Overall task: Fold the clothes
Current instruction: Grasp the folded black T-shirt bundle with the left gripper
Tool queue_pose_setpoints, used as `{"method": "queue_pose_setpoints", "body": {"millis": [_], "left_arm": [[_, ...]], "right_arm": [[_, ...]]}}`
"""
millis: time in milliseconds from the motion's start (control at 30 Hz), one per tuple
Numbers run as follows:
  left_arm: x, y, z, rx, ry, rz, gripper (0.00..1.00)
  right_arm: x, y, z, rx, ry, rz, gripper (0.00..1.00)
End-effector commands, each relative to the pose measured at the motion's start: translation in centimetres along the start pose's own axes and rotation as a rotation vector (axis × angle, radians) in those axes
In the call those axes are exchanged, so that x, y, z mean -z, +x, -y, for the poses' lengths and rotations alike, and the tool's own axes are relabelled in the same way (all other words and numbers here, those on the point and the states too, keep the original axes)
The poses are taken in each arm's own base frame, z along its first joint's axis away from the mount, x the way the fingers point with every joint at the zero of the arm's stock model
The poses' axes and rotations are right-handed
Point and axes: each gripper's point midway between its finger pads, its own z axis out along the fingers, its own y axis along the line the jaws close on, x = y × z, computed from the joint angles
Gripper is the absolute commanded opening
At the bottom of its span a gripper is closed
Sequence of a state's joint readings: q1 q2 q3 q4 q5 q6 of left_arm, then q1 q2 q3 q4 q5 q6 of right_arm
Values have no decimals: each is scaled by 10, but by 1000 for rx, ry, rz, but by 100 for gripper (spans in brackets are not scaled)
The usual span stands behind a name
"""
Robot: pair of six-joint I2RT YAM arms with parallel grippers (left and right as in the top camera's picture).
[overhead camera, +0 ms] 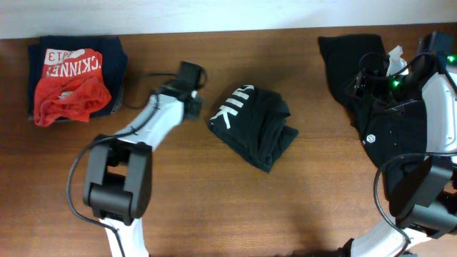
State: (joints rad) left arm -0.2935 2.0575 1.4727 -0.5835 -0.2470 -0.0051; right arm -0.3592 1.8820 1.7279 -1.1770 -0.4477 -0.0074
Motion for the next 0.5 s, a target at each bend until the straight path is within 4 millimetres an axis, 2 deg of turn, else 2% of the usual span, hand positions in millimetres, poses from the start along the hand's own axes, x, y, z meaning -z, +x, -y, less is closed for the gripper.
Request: {"method": "queue_pose_setpoints", "body": {"millis": [0, 67, 100, 133, 200, 233, 333, 467], "left_arm": [[41, -34, 19, -97, 124, 53, 35], [67, -44, 34, -153, 142, 70, 44], [87, -51, 53, -222, 159, 97, 50], [96, -53, 64, -258, 169, 110, 53], [110, -51, 92, -313, 196, 124, 67], [118, -42, 117, -358, 248, 114, 72], [127, -22, 157, -434, 332, 78, 74], [145, -16, 201, -529, 359, 135, 74]], "right_arm": [[11, -5, -10, 26, -13, 34, 99], [11, -6, -9, 28, -12, 39, 100], [11, -7, -7, 29, -3, 44, 99], [11, -8, -5, 29, 13, 46, 99], [12, -9, 5, 28, 66, 47, 99], [13, -9, 13, 27, 113, 48, 99], [15, -11, 22, 18, 148, 60, 99], [23, -23, 38, -80, 155, 120, 99]]}}
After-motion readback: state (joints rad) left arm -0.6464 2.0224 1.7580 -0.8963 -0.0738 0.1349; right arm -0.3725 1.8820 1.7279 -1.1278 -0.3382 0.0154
